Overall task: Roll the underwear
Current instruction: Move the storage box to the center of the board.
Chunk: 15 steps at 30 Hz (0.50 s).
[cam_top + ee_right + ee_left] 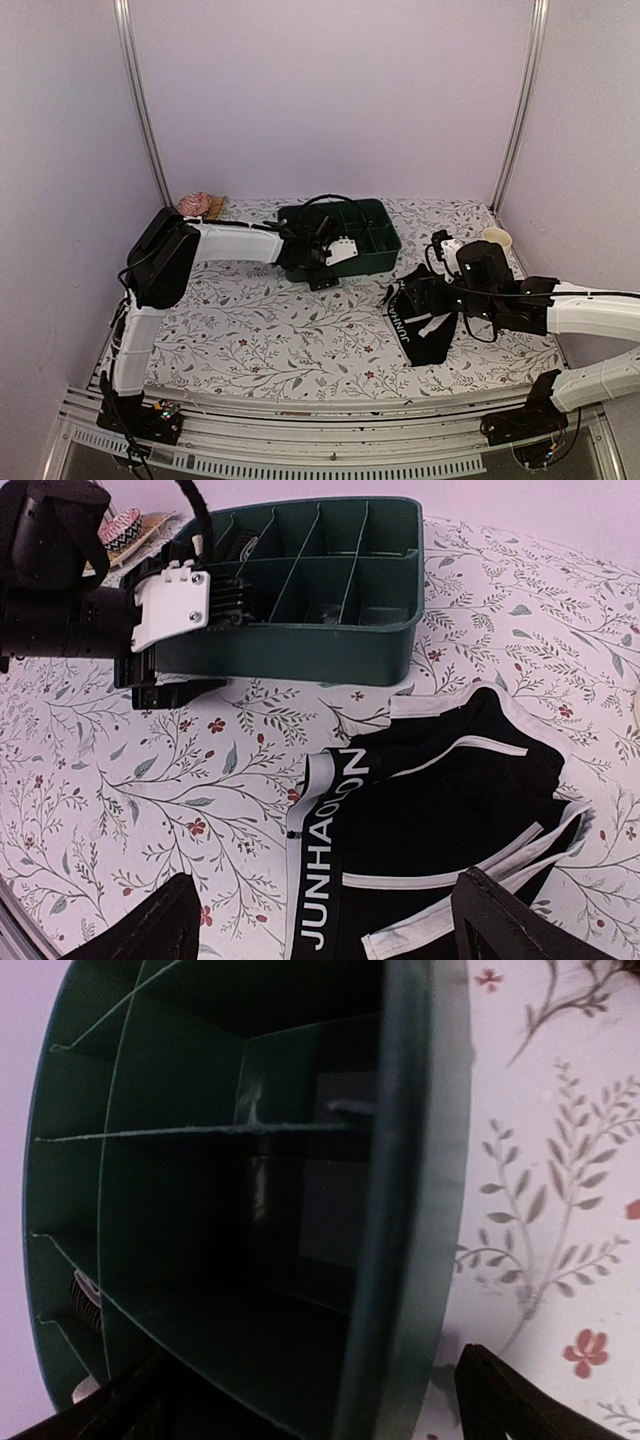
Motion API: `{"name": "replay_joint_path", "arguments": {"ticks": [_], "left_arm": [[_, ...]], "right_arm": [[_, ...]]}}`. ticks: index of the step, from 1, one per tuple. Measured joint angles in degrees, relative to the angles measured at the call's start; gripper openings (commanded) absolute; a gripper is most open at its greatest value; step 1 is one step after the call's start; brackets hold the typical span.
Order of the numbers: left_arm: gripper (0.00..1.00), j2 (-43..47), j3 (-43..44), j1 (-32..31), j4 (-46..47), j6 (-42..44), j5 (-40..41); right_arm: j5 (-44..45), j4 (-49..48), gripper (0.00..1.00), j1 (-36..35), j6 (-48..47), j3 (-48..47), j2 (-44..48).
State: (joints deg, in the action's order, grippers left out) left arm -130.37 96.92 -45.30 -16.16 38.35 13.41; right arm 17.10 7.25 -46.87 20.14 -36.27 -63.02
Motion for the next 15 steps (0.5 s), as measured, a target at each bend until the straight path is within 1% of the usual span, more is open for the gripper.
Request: {"name": "replay_joint_path", "arguments": {"ticks": [6,10,15], "left_arm": [[0.99,-5.1,7.1,3.7,2.1,1.8,3.9],[0.99,-10.0,15.1,5.3,2.3,2.2,6.0],[0.98,-16.3,26.2,5.8,1.6,2.0,7.9]], "right_arm": [[-0.5,-0.9,0.89,0.0,0.0,0.0,-3.2],[-0.5,-1.1,0.9,0.0,0.0,0.0,-6.6],[-0.3,-1.3,0.9,0.0,0.1,-0.9,-13.2]]}}
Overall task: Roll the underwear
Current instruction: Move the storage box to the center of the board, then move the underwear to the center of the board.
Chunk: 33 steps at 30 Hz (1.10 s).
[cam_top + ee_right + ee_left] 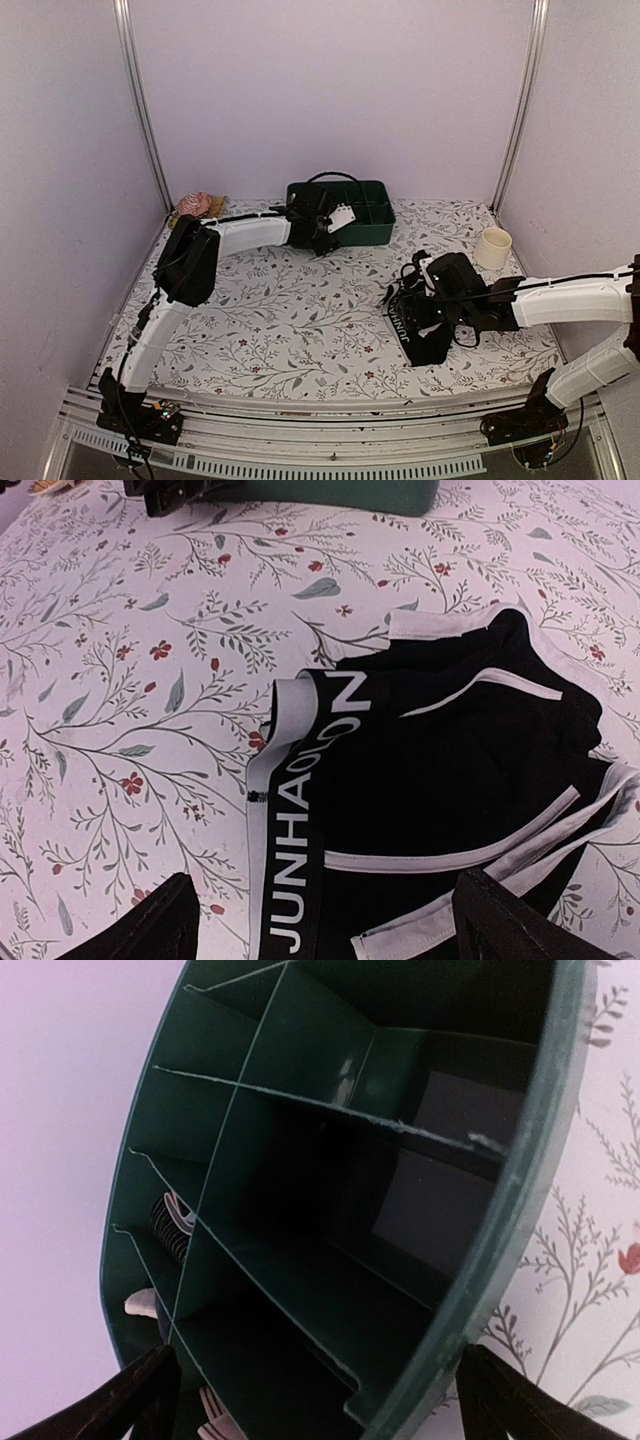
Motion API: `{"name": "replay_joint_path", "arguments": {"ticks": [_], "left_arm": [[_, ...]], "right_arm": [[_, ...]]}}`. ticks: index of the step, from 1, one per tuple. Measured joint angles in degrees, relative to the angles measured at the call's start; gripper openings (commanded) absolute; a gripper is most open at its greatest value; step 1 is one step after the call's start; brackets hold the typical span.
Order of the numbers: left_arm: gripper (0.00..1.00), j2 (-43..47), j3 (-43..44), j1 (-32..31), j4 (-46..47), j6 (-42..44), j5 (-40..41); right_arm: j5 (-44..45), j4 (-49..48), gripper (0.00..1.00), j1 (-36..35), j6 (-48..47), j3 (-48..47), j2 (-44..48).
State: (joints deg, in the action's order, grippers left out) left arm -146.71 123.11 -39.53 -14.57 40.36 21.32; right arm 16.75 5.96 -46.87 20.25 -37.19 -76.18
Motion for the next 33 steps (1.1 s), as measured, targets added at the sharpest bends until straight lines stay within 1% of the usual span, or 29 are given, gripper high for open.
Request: {"name": "replay_joint_path", "arguments": {"ticks": [3,6,10,13,15,17,22,25,29,33], "left_arm": [[0.99,-1.1,2.3,-0.2,0.0,-0.1,0.6],[0.99,-1.0,2.8,-0.3,-0.6,-0.9,0.8],[0.99,1.4,1.0,-0.5,-4.8,-2.9,-1.9],[0.98,10.1,-8.5,-0.9,-8.1,-4.2,-5.9],[0.99,18.4,-17.4,-1.6,-8.5,-4.9,-8.2],[0.99,26.0,-24.4,-2.4,-8.5,-5.5,-10.3],[0.99,40.6,-39.6,-2.9,-6.3,-7.7,-15.1],[0.99,45.2,-47.3,-1.5,-4.4,-8.7,-17.7],[0.99,48.1,-55.2,0.9,-2.0,-9.6,-20.4],[0.98,49.7,-61.2,3.4,2.4,-11.0,-23.3]], "right_arm": [[0.3,0.0,0.9,0.0,0.4,-1.2,-3.7],[0.4,0.9,0.9,0.0,0.6,-4.8,-8.1],[-1.3,2.4,0.91,-0.3,0.6,-8.4,-12.0],[-3.7,3.4,0.91,-0.9,0.4,-8.6,-13.5],[-5.3,4.3,0.91,-1.1,0.1,-9.0,-14.7],[-6.7,4.8,0.91,-1.1,-0.1,-10.3,-16.5],[-12.4,4.9,0.93,-1.1,-0.7,-14.3,-23.5],[-14.4,4.2,0.93,-1.3,-1.2,-15.7,-25.0],[-18.7,1.7,0.93,-2.0,-2.1,-16.9,-26.5],[-25.9,-0.2,0.93,-6.6,-3.8,-20.7,-29.9]]}}
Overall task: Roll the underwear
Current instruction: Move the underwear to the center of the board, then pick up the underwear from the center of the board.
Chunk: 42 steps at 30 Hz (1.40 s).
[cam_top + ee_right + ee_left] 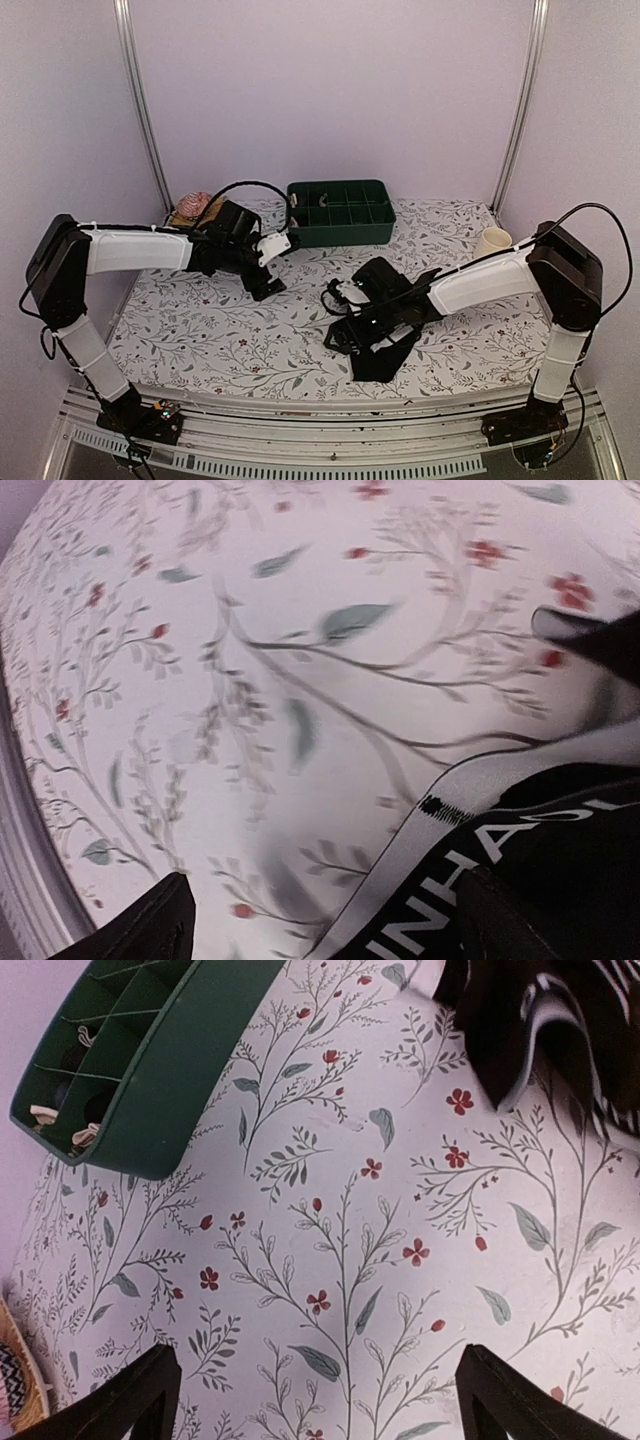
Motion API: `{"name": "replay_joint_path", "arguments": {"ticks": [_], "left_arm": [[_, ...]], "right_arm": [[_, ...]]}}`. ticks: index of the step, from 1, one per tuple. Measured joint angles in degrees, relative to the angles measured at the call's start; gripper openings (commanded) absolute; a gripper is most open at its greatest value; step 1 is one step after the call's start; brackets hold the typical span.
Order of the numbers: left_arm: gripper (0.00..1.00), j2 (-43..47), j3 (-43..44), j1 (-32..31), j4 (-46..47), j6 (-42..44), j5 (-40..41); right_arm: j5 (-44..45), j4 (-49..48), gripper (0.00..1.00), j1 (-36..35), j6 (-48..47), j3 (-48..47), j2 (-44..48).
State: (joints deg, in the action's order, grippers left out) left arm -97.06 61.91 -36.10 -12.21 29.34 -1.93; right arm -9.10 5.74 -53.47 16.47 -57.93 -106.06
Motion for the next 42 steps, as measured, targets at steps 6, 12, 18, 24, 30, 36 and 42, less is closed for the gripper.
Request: {"name": "replay_joint_path", "arguments": {"ticks": [6,12,18,24,30,36,42], "left_arm": [[0.99,0.1,-1.9,2.8,3.9,-1.8,-2.9],[0.98,-0.1,-1.5,3.6,4.1,-3.0,-6.2],[0.84,-4.5,3.8,5.7,0.1,-3.9,-13.0],[0.72,-14.1,11.4,7.6,-9.0,-4.5,-22.6],[0.68,-19.6,12.2,11.9,-15.6,-4.5,-28.7],[0.59,-19.8,12.6,13.2,-19.0,-4.7,-30.9],[0.53,-22.0,15.5,13.1,-21.2,-5.2,-32.2]], "right_arm": [[-7.8,0.5,0.95,-9.2,-1.0,-8.5,-5.8],[-7.2,3.0,0.96,-9.1,-1.6,-9.2,-2.3],[-0.3,3.3,0.98,-8.4,-2.6,-6.5,12.5],[8.4,1.9,0.98,-7.0,-2.6,-1.3,19.8],[12.3,2.0,0.98,-5.9,-2.6,3.9,20.2],[13.7,1.4,0.98,-6.0,-2.6,4.0,20.3],[14.9,1.4,0.98,-6.0,-2.6,4.0,20.4]]}}
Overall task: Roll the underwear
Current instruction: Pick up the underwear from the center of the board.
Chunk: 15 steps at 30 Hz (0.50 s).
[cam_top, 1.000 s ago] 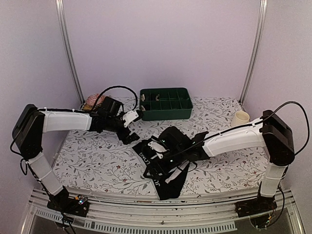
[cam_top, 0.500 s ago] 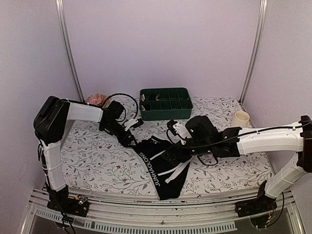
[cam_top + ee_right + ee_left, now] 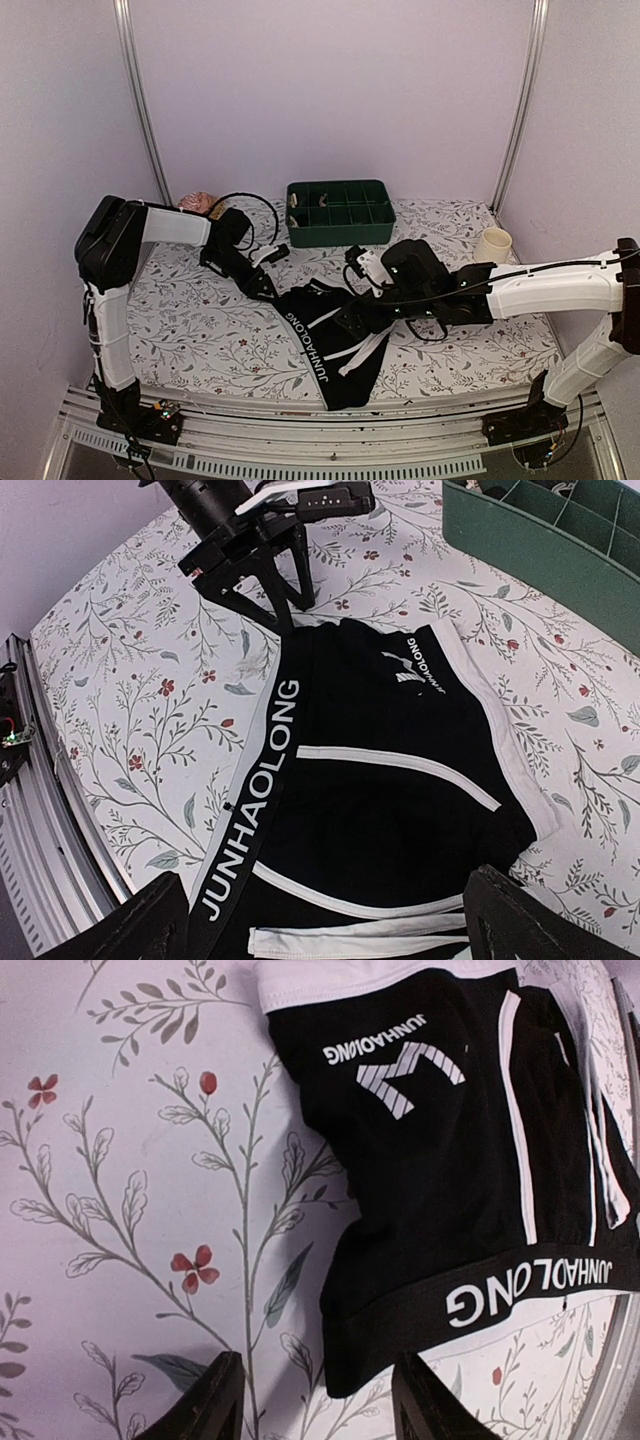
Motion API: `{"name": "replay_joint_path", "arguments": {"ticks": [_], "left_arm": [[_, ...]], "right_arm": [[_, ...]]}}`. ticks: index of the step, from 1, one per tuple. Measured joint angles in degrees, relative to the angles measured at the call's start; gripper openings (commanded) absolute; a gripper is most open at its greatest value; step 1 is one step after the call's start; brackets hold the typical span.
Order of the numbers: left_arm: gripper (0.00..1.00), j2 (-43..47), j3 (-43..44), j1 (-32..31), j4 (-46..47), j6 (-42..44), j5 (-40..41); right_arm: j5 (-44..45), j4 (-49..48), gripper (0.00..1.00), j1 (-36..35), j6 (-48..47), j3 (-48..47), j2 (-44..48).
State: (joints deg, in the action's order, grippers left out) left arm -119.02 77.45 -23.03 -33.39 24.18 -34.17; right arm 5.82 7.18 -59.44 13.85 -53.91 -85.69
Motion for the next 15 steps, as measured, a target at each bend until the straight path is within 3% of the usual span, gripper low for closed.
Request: {"name": "replay_joint_path", "arguments": {"ticks": [7,12,15], "left_arm": [[0.44,-1.2,1.0,-1.0,-0.7,-0.2,-1.6],[0.25,-1.6,1.0,-1.9,-0.9,-0.5,-1.5],[0.08,-1.6,0.7,-2.0,-0.9,-0.9,-1.1]], "right_arm": [[1.4,0.0,0.98,0.0,-0.2,0.0,1.6],[2.0,-0.2,0.98,0.0,-0.2,0.5,2.7],[2.4,-0.3,0.98,0.0,-0.4,0.8,2.8]]}}
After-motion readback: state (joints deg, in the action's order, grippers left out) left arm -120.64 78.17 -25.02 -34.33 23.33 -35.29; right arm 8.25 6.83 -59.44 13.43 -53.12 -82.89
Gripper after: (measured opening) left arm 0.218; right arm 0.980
